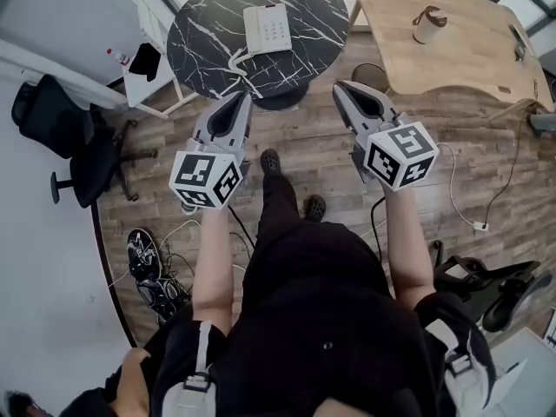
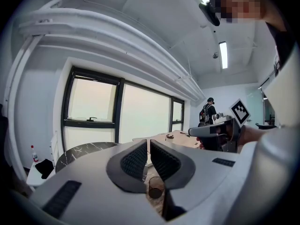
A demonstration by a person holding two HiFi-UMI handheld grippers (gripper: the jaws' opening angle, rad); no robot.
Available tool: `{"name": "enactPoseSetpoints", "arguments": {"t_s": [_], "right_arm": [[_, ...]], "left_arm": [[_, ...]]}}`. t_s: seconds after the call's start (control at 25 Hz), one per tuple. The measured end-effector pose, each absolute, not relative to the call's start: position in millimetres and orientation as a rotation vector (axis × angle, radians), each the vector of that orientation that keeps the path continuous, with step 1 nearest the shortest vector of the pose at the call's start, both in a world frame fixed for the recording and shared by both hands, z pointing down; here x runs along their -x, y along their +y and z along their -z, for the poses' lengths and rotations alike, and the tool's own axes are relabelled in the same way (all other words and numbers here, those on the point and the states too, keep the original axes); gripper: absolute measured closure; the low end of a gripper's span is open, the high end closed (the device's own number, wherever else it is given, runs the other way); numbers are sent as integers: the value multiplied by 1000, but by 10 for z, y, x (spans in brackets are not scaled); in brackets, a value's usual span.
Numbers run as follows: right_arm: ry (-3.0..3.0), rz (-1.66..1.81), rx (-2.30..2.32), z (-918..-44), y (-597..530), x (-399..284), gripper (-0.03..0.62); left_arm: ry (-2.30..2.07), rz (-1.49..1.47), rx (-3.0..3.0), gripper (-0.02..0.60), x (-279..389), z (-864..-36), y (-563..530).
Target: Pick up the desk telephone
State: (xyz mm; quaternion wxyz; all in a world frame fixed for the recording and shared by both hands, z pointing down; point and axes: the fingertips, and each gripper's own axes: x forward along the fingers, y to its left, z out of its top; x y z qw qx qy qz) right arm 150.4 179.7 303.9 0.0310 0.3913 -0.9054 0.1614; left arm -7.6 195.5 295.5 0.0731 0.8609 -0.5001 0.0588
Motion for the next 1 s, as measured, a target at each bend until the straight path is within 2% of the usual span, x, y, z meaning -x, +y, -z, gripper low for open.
{"name": "enactPoseSetpoints", "arguments": {"t_s": [0.24,1.0], "right_arm": [[-2743,-529,-1237,-3145,1541,-1459,562],[-2648,-548,-1279,-3194,18,-737,562]], "left_arm": [[-1428,-48,-2535,551,194,-2967,1677],[-1362,-100,-2572,549,864,-3097,49]]}}
